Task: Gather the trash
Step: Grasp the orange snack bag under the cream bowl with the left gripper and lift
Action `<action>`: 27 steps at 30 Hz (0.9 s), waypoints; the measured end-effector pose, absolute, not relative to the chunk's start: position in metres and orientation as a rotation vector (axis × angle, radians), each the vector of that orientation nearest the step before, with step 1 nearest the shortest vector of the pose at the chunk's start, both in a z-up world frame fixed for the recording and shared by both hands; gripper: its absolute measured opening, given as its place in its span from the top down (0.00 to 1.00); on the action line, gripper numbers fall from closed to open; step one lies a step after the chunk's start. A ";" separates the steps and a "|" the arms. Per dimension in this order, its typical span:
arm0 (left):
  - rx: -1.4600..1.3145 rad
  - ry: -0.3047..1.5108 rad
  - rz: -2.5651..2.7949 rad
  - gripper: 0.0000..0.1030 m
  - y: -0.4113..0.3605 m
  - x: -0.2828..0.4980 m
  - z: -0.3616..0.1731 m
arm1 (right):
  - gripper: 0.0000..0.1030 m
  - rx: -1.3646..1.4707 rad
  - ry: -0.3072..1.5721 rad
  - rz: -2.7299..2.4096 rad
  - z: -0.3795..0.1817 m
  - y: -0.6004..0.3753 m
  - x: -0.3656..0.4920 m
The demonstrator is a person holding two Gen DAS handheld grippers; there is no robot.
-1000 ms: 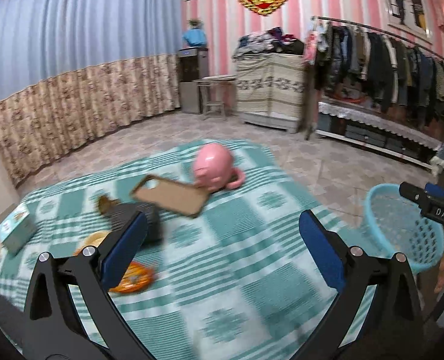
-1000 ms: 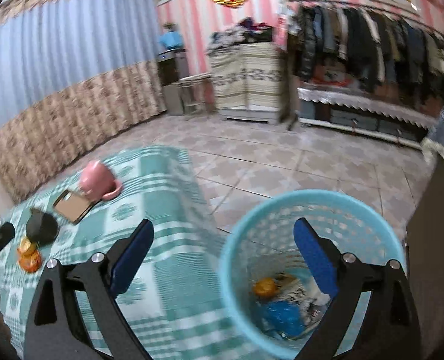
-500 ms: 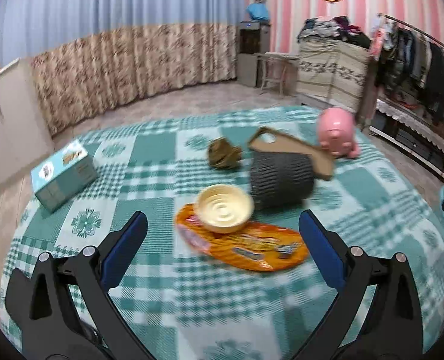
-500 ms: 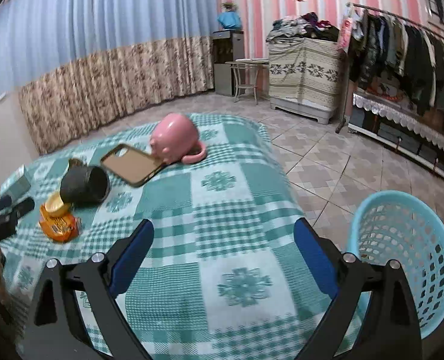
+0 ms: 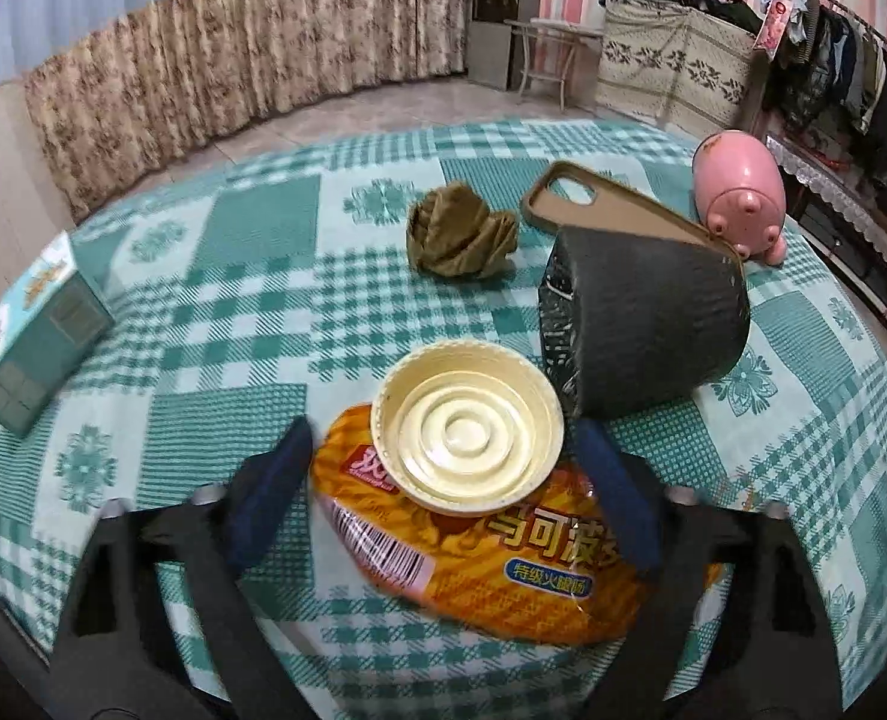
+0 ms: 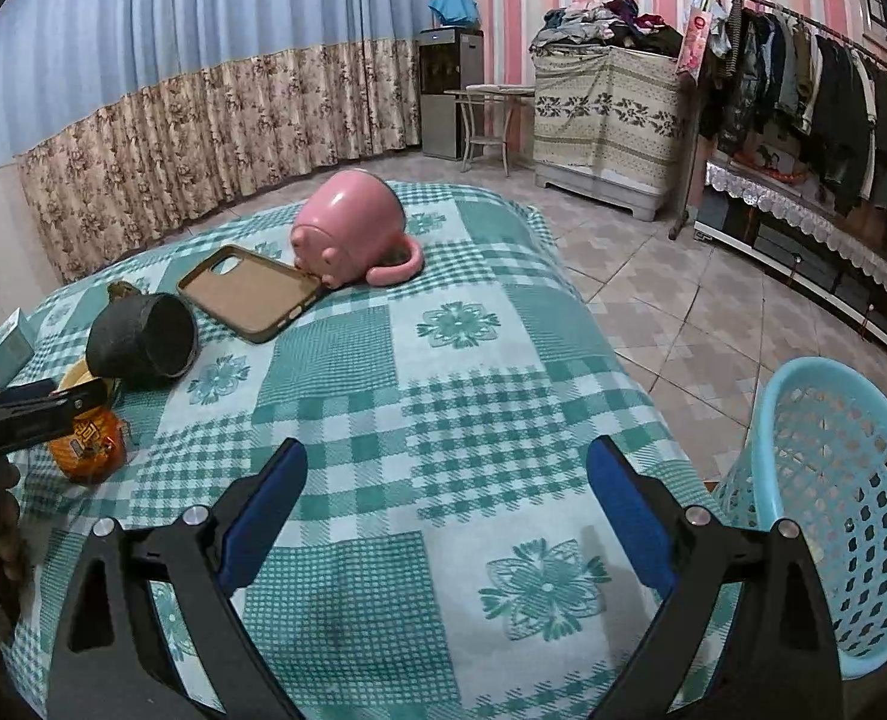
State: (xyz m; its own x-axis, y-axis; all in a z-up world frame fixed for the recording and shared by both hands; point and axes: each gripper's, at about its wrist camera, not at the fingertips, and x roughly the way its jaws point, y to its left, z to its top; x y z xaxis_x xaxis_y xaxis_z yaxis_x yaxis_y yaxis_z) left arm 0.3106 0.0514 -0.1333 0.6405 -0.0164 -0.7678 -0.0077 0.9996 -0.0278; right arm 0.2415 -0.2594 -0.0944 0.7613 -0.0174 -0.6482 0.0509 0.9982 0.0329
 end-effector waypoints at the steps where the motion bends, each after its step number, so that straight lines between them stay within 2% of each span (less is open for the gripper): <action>1: -0.044 0.883 -0.010 0.30 0.054 0.311 -0.134 | 0.10 0.043 0.706 -0.033 -0.095 -0.256 0.242; 3: -0.068 0.872 -0.013 0.35 0.059 0.308 -0.133 | 0.10 0.029 0.712 -0.023 -0.096 -0.249 0.243; 7: -0.087 0.840 -0.014 0.38 0.068 0.298 -0.124 | 0.10 0.010 0.719 0.007 -0.097 -0.234 0.242; 12: -0.108 0.784 0.014 0.38 0.092 0.275 -0.107 | 0.10 0.010 0.717 0.063 -0.093 -0.213 0.237; 19: -0.141 0.802 -0.009 0.39 0.123 0.258 -0.107 | 0.10 0.008 0.744 0.099 -0.098 -0.191 0.235; 20: -0.147 0.808 -0.019 0.42 0.126 0.254 -0.110 | 0.10 0.007 0.749 0.101 -0.099 -0.189 0.235; 23: -0.142 0.856 -0.056 0.77 0.121 0.249 -0.123 | 0.10 -0.005 0.757 0.090 -0.101 -0.187 0.232; 25: -0.115 0.875 -0.067 0.83 0.114 0.245 -0.130 | 0.10 -0.001 0.761 0.086 -0.102 -0.188 0.231; 27: -0.077 0.857 -0.059 0.84 0.106 0.238 -0.129 | 0.10 0.007 0.762 0.086 -0.103 -0.191 0.230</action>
State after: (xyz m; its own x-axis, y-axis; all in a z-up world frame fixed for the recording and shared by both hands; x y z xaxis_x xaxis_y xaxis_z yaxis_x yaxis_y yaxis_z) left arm 0.2384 0.1061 -0.1294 0.6537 -0.0830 -0.7522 0.0209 0.9956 -0.0917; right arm 0.2300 -0.1910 -0.1030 0.7198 0.0800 -0.6895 -0.0748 0.9965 0.0376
